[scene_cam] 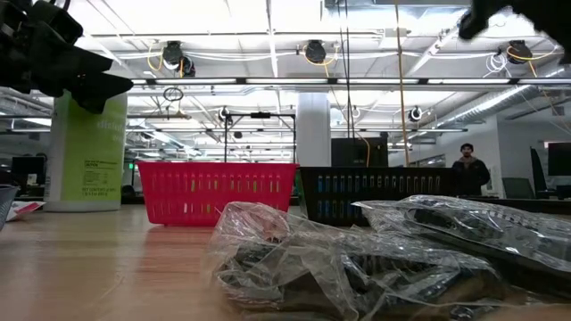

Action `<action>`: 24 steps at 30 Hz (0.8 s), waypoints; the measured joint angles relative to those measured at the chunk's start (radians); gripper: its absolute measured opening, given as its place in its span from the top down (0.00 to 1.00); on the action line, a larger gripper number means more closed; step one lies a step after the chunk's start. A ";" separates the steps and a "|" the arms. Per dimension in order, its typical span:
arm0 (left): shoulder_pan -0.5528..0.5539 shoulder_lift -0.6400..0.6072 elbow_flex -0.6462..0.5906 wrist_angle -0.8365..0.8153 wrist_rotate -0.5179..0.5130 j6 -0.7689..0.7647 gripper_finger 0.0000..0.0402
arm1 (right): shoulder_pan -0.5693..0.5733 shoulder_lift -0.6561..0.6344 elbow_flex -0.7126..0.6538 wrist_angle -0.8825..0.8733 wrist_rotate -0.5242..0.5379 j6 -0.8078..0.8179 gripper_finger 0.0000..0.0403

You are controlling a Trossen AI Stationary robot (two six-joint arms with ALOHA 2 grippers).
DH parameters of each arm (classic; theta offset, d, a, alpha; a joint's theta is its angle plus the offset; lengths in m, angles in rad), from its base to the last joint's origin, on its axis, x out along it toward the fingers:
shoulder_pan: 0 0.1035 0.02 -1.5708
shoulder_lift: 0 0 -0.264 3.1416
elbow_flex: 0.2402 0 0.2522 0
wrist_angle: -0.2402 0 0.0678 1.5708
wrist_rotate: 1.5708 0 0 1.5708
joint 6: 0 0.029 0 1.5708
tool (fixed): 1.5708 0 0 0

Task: Pick & Place Travel size toiletries
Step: Put the right deodorant into the blue bin

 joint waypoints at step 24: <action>0.000 0.000 0.000 0.000 0.000 0.000 0.38 | 0.412 0.794 0.676 -1.868 0.236 0.665 0.28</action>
